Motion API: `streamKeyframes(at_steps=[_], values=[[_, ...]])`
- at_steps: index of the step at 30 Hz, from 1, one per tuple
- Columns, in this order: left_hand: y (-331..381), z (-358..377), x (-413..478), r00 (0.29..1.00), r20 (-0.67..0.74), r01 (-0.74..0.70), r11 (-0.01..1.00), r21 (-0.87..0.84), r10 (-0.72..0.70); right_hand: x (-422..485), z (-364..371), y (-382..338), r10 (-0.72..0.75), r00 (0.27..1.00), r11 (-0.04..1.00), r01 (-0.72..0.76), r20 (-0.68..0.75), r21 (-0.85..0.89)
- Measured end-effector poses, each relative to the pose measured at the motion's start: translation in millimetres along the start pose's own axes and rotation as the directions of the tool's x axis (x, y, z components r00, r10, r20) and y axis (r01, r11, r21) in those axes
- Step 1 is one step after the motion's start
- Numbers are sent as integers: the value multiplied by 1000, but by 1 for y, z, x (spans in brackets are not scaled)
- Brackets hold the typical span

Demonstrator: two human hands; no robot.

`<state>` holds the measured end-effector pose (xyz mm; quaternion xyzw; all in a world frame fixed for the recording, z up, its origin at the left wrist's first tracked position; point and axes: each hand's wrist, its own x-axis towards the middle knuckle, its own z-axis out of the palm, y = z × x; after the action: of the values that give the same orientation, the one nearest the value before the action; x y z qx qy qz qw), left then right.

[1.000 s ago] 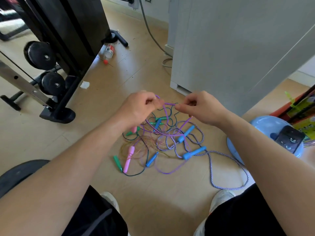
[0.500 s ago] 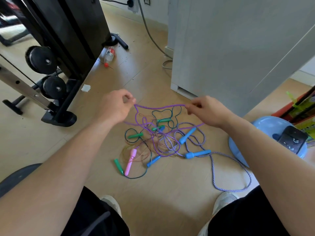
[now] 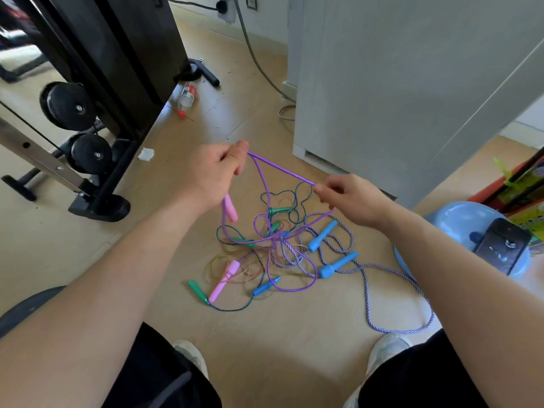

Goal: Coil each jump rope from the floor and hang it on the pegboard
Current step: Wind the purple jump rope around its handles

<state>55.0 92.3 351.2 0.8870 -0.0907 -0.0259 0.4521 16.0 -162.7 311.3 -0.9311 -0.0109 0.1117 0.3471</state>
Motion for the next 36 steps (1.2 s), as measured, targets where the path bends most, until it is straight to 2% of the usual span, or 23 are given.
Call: streamKeyframes(at_steps=[4,7,9,11,13,15,20,24,26,28,30,32,34,36], values=[[-3,-5,-3,992,-71,102,995,-12,-102,4,9,25,126,988,991,-122,86,-44],[-13,-7,3,978,-131,167,986,28,-162,6,9,20,138,982,986,-124,130,-110],[-22,-8,5,975,-145,194,962,191,-168,6,2,4,70,995,988,-60,69,-139],[-25,-6,3,980,-124,188,927,323,-156,2,-9,-20,-38,999,997,35,-36,-76],[-16,1,-5,988,-78,147,961,234,-132,-4,-18,-46,-134,985,990,138,-109,29],[-4,12,-9,993,-60,110,977,184,-100,-10,-25,-64,-198,973,974,209,-116,92],[-5,11,0,986,-153,130,901,415,-72,-12,-34,-72,-209,974,974,215,-84,76],[-1,10,-2,995,-56,-60,956,288,80,-9,-31,-62,-142,990,990,142,-13,-21],[4,22,-8,983,64,-183,953,240,173,-9,-27,-62,-153,988,988,153,12,-33],[8,34,-15,962,213,-211,962,171,173,-9,-24,-63,-180,984,983,180,2,-38],[7,38,-14,948,288,-184,972,150,135,-7,-24,-61,-183,983,983,182,-27,-36],[9,32,-11,957,260,-170,976,137,130,-4,-25,-54,-169,985,985,170,-39,18],[13,20,-7,980,145,-158,977,142,138,-2,-20,-40,-144,989,987,145,-14,75],[12,5,-3,996,25,-83,992,99,81,3,-8,-21,-81,997,994,80,17,70]])
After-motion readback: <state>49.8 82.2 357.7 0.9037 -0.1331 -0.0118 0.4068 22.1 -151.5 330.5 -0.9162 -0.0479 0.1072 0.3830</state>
